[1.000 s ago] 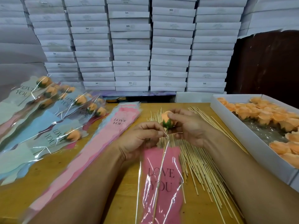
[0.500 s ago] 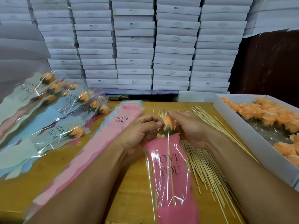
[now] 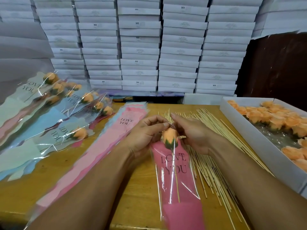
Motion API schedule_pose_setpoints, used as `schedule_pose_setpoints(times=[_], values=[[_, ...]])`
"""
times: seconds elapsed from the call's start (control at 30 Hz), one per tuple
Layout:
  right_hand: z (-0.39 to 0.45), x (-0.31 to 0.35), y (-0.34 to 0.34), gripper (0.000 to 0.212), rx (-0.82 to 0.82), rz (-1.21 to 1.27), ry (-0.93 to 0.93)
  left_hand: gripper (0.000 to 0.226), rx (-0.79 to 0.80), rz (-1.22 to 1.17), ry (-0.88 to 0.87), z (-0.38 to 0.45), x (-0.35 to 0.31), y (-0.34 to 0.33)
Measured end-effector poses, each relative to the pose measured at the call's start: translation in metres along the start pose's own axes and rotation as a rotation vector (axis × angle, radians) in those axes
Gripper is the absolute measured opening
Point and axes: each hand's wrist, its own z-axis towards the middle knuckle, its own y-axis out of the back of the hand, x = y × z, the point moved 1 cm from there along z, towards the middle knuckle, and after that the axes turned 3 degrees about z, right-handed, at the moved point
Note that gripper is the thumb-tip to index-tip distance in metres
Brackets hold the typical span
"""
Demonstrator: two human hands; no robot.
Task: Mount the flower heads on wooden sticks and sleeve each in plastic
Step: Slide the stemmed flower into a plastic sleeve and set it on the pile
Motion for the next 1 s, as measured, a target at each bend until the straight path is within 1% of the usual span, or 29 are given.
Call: schedule_pose_setpoints(times=[0.1,0.13,0.2,0.23,0.33,0.4,0.47,0.53,0.57,0.63,0.67,0.7,0.8,0.93,1.0], values=[[0.000,-0.002,-0.003,0.045,0.022,0.015,0.031,0.012,-0.013,0.008,-0.035,-0.001,0.001,-0.002],[0.000,-0.003,-0.003,0.051,0.030,0.019,0.048,0.011,-0.028,0.017,-0.044,0.000,0.001,-0.002],[0.001,-0.005,-0.002,0.070,0.034,0.017,0.075,0.009,-0.048,0.051,-0.065,0.000,0.002,-0.001],[0.002,-0.006,-0.002,0.074,0.030,0.016,0.085,0.008,-0.047,0.069,-0.070,0.000,0.002,-0.001],[0.005,-0.007,-0.001,0.062,0.008,0.030,0.119,0.009,-0.026,0.093,-0.076,-0.001,0.002,-0.002],[0.008,-0.009,0.002,0.058,-0.005,0.034,0.140,0.011,-0.028,0.118,-0.066,-0.001,0.003,-0.002],[0.007,-0.009,0.004,0.061,0.003,0.023,0.139,0.009,-0.040,0.132,-0.043,0.001,0.004,-0.001],[0.006,-0.008,0.006,0.073,0.033,-0.015,0.131,0.008,-0.046,0.121,-0.038,0.002,0.003,-0.001],[0.005,-0.007,0.008,0.072,0.059,-0.028,0.127,0.009,-0.049,0.119,-0.044,0.002,0.003,0.000],[0.002,-0.004,0.009,0.047,0.105,-0.017,0.131,0.016,-0.050,0.115,-0.064,0.002,0.002,0.000],[0.001,-0.003,0.010,0.039,0.115,-0.007,0.141,0.018,-0.045,0.114,-0.071,0.002,0.002,0.000],[0.001,-0.002,0.010,0.036,0.117,0.004,0.155,0.018,-0.041,0.113,-0.075,0.001,0.002,-0.001],[-0.001,0.001,0.010,0.035,0.116,0.024,0.199,0.013,-0.034,0.089,-0.076,0.001,0.002,-0.001],[-0.004,0.003,0.007,0.047,0.129,-0.016,0.217,0.015,-0.036,0.057,-0.073,0.002,0.002,-0.001],[-0.003,0.001,0.005,0.047,0.148,-0.045,0.209,0.013,-0.071,0.075,-0.085,0.002,0.001,-0.001]])
